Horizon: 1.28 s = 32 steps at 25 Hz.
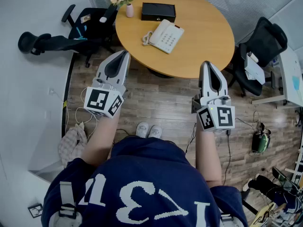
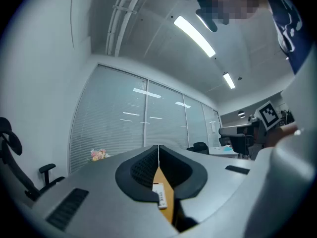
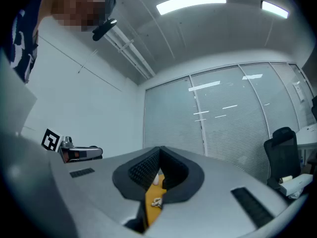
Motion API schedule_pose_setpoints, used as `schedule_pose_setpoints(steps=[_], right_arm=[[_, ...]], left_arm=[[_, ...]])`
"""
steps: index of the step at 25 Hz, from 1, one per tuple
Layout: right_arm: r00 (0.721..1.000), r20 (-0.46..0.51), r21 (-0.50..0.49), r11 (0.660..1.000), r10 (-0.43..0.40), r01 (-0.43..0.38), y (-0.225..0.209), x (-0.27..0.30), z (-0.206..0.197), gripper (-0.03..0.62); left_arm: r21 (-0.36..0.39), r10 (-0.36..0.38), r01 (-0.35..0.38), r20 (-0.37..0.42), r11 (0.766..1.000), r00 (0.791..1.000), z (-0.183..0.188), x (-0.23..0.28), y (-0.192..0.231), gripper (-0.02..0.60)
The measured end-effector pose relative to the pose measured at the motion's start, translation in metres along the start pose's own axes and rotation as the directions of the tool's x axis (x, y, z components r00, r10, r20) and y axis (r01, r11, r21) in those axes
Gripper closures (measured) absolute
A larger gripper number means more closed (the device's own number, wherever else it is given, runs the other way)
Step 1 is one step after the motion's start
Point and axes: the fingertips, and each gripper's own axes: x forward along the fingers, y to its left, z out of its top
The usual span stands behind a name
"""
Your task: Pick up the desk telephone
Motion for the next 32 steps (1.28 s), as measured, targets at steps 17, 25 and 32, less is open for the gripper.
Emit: schedule_pose_setpoints(steps=[17, 25, 32], right_arm=[[1.000, -0.004, 0.035, 0.999, 0.027, -0.027, -0.001, -0.022, -0.003, 0.566], [0.998, -0.004, 0.043, 0.997, 0.070, -0.070, -0.010, -0.014, -0.004, 0.565], [0.995, -0.002, 0.049, 0.994, 0.101, -0.100, -0.013, 0.000, -0.008, 0.565]], left_arm=[[0.000, 0.035, -0.035, -0.005, 0.999, 0.999, -0.001, -0.007, -0.030, 0.561], [0.003, 0.071, -0.071, -0.008, 0.997, 0.997, -0.002, -0.003, -0.037, 0.561], [0.004, 0.102, -0.102, -0.008, 0.995, 0.995, -0.008, 0.002, -0.027, 0.561]])
